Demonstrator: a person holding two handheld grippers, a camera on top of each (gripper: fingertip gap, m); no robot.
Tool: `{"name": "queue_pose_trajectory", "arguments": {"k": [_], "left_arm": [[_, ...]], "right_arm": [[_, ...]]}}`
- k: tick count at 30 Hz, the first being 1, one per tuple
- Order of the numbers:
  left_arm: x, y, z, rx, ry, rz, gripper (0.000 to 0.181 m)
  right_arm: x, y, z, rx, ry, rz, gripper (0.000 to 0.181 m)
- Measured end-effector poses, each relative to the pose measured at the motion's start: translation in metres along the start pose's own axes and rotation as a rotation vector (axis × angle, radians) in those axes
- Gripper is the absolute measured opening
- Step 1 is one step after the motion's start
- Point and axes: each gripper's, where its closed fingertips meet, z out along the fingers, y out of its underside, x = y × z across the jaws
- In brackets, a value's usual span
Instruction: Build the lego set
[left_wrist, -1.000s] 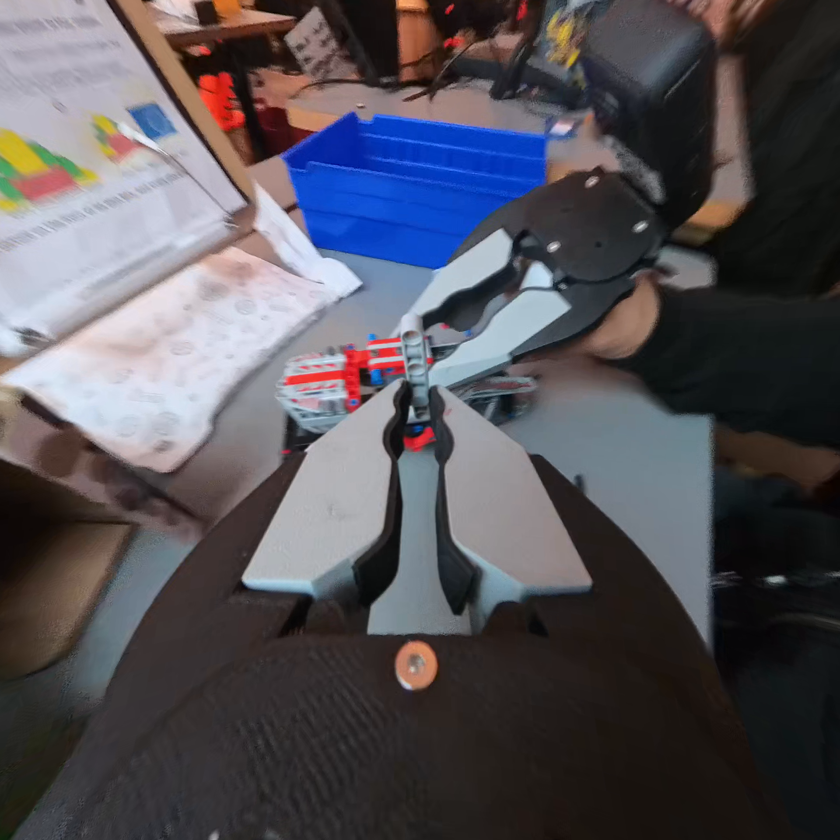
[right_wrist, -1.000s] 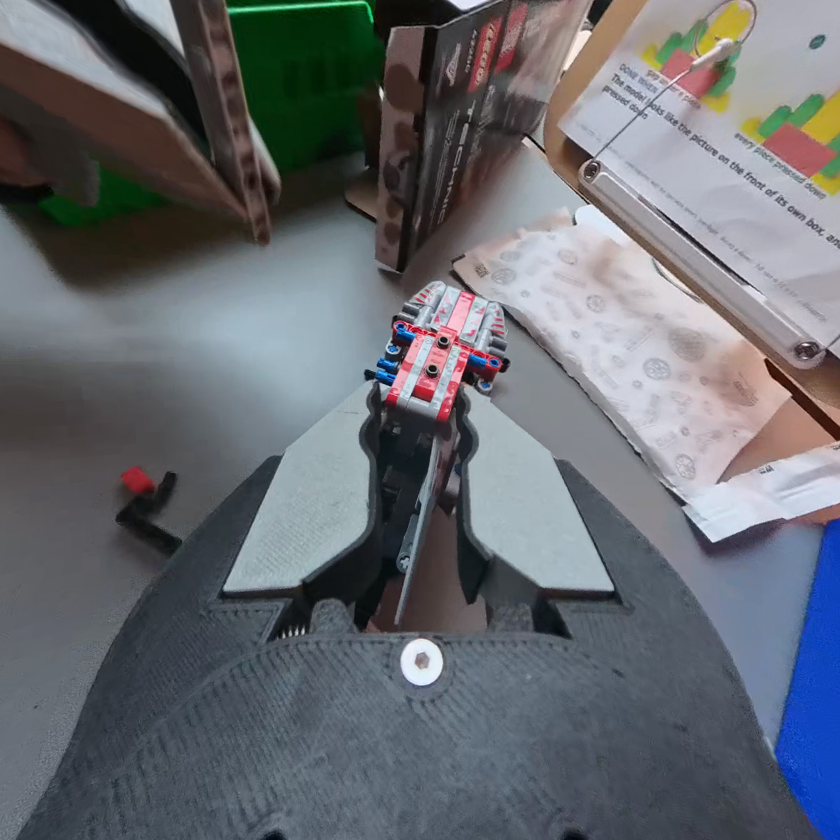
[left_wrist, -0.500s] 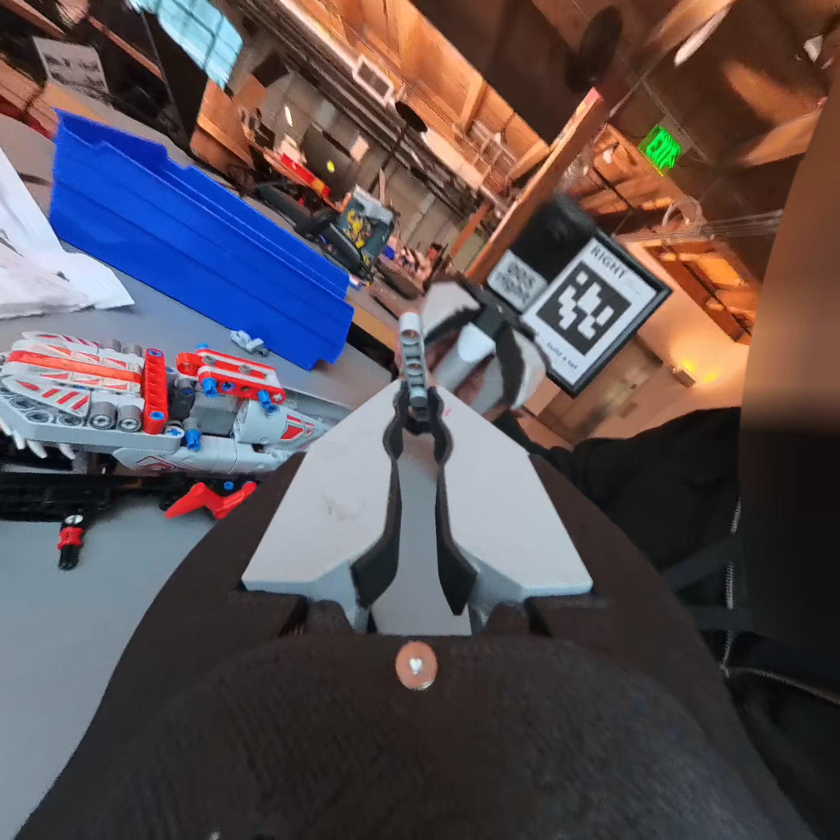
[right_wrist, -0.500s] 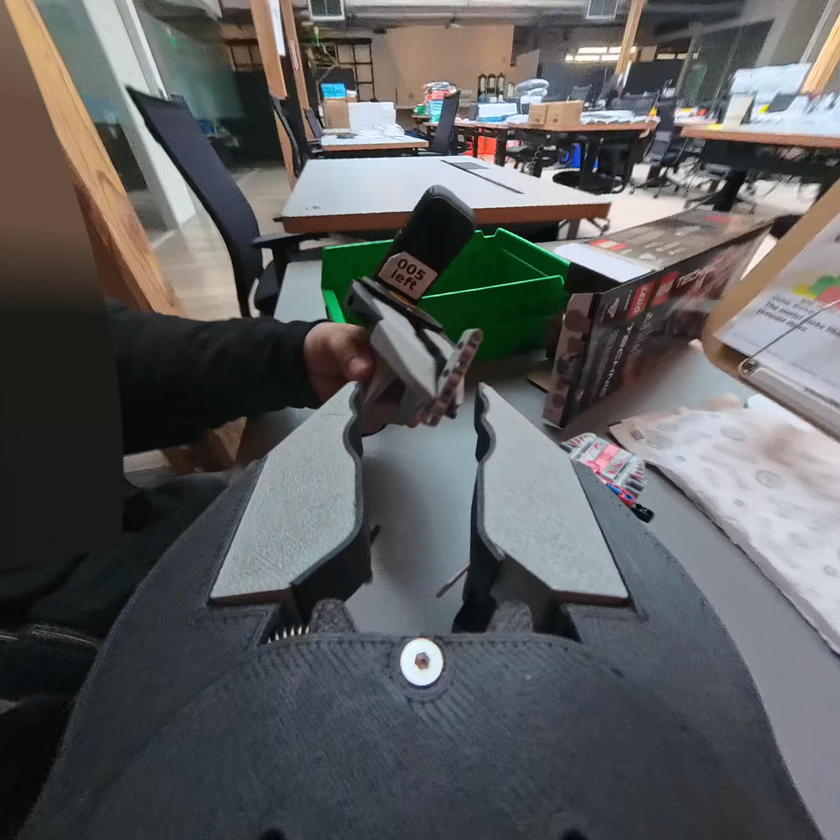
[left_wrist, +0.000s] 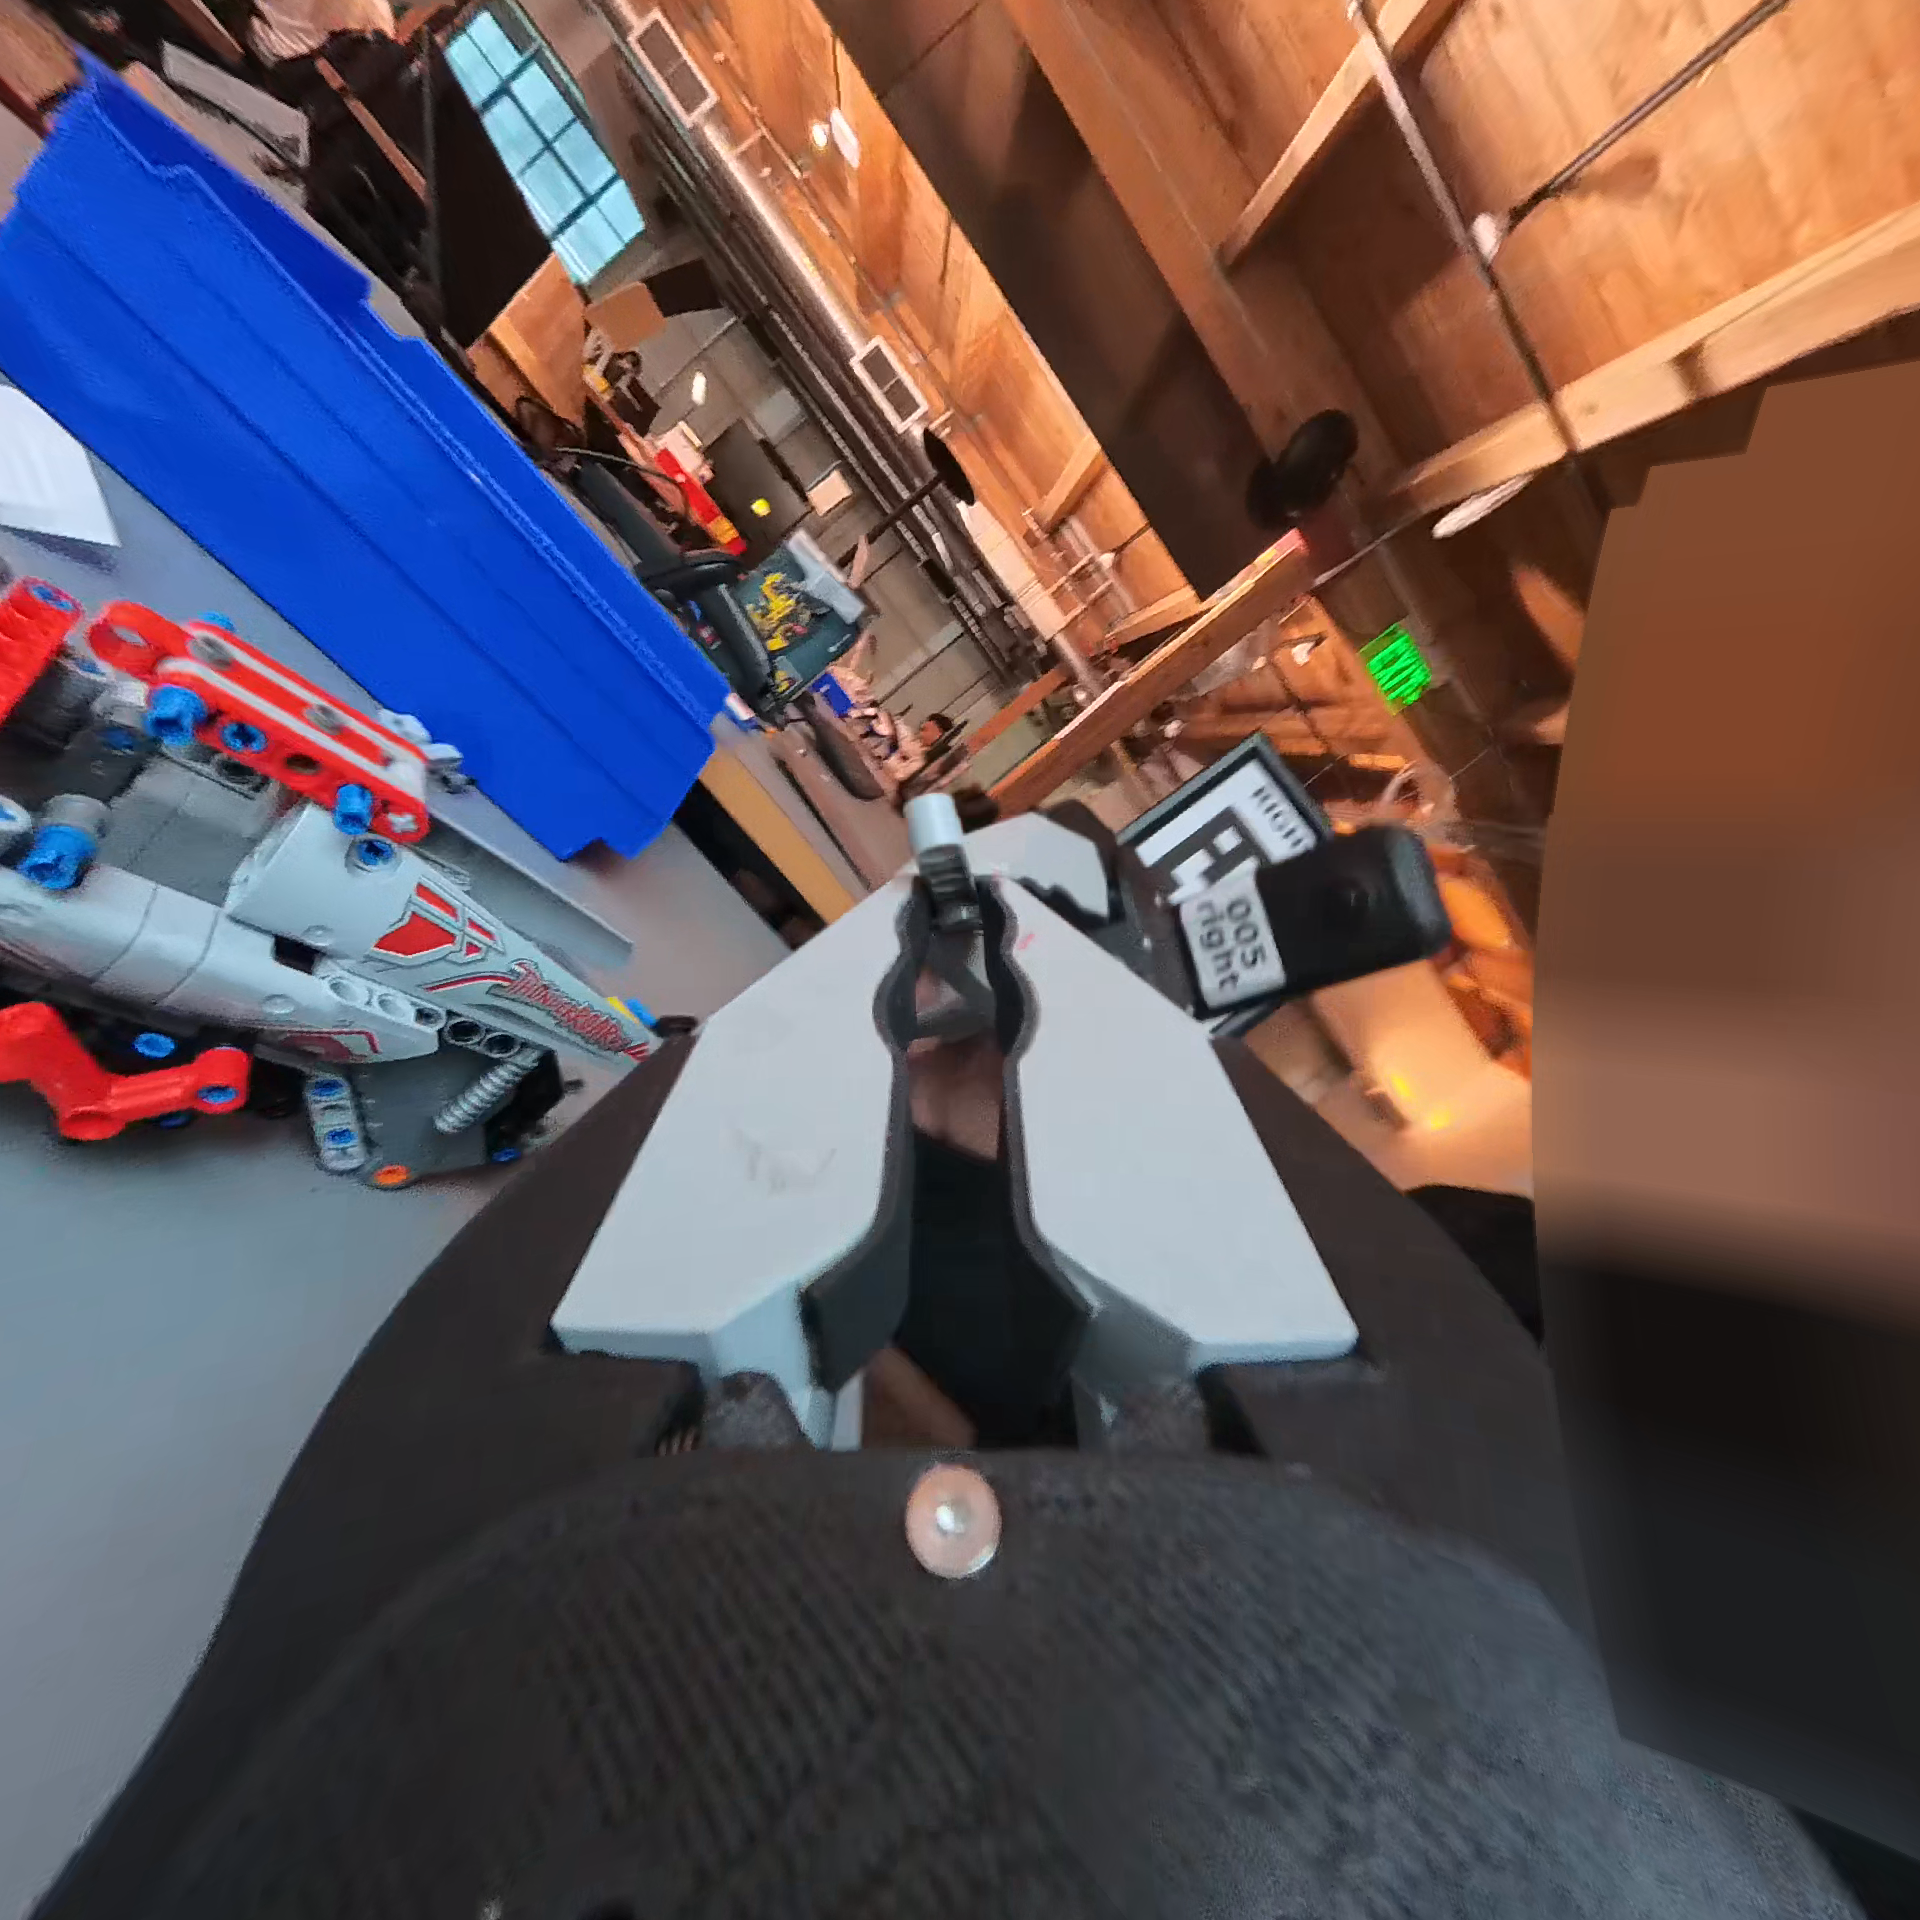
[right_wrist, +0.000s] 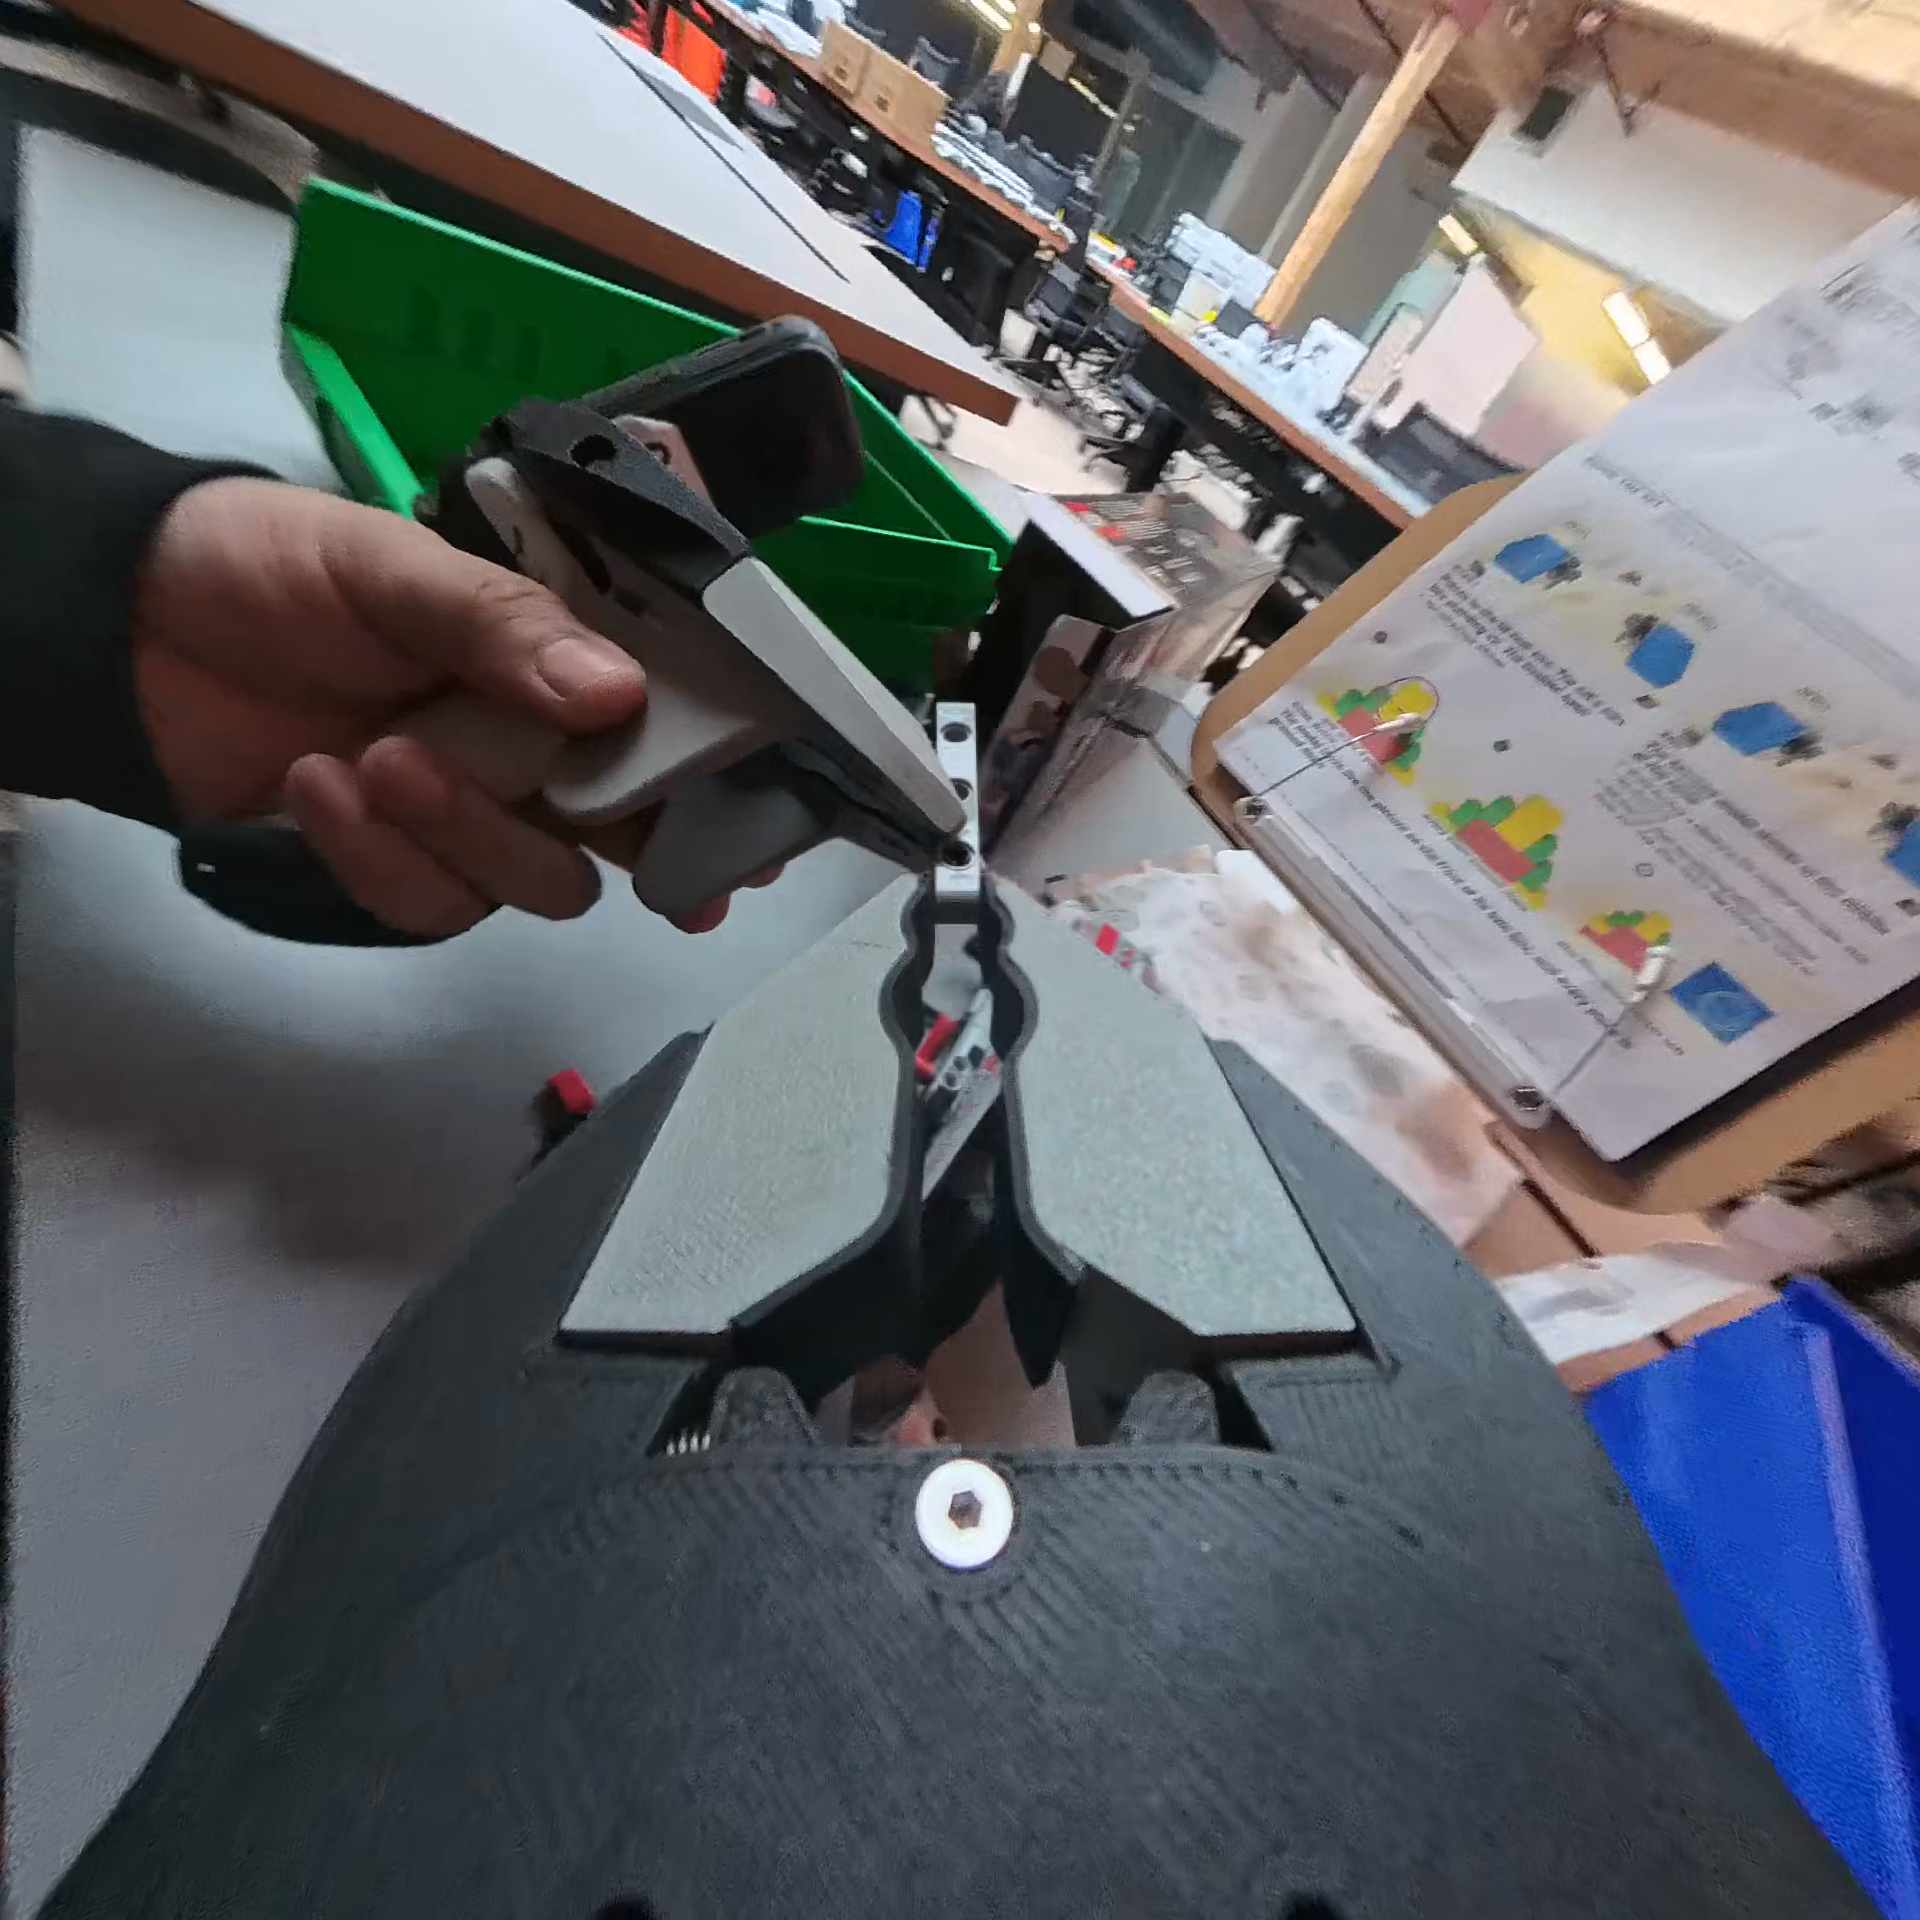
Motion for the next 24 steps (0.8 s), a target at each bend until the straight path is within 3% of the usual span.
{"name": "queue_pose_trajectory", "arguments": {"k": [3,9,12,16,19,22,24], "left_arm": [[-0.004,0.004,-0.001,-0.036,-0.081,0.103,0.01],[-0.011,0.004,-0.015,-0.162,-0.253,0.385,0.033],[-0.022,-0.005,-0.028,-0.239,-0.459,0.708,0.037],[-0.025,-0.012,-0.039,-0.383,-0.709,1.287,0.039],[-0.014,0.003,-0.029,-0.416,-0.647,1.486,0.033],[-0.008,0.026,-0.022,-0.461,-0.501,1.482,0.025],[-0.012,0.029,-0.024,-0.495,-0.498,1.488,0.012]], "right_arm": [[-0.003,0.005,0.002,0.021,-0.08,0.12,0.005],[-0.001,0.019,0.001,0.026,-0.277,0.438,0.004],[-0.004,0.02,-0.002,0.031,-0.405,0.606,0.004],[-0.014,0.016,-0.009,0.012,-0.584,0.775,0.005],[-0.026,0.018,-0.013,-0.034,-0.706,0.858,0.004],[-0.037,0.02,-0.016,-0.069,-0.794,0.925,0.004],[-0.039,0.019,-0.018,-0.071,-0.834,0.968,0.004]]}}
